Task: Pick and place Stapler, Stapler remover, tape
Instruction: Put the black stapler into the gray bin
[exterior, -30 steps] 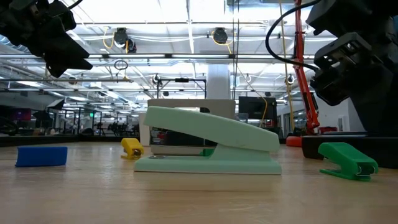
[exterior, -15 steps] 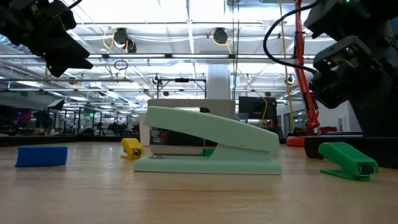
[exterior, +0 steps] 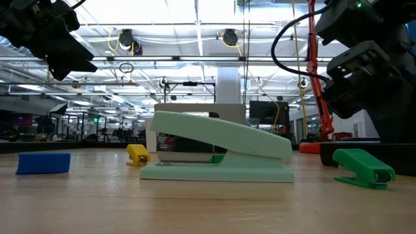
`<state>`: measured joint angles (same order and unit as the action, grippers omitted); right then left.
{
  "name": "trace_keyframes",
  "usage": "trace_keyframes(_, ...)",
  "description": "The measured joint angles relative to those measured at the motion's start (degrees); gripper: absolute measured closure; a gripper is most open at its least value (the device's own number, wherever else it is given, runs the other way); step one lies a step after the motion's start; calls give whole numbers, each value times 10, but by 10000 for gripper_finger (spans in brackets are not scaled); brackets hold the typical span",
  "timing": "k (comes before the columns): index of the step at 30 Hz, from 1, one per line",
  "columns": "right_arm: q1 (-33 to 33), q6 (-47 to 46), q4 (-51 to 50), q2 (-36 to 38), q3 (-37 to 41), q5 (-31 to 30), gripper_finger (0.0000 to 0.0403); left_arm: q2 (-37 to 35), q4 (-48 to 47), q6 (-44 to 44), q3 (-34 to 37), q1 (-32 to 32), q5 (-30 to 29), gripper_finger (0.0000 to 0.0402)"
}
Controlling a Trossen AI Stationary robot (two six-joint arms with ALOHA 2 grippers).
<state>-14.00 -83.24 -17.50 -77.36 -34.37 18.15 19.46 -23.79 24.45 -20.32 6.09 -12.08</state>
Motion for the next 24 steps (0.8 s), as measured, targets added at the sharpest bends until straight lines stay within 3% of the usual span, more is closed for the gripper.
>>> trace_keyframes(6, 0, 8, -3, 2, 1, -2, 369, 0, 0, 0, 0, 0, 0, 236)
trace_keyframes(14, 0, 1, -4, 20, 3, -19, 369, 0, 0, -2, 0, 0, 0, 236)
trace_keyframes(24, 0, -26, 10, 101, 4, -29, 369, 0, 0, -2, 0, 0, 0, 236)
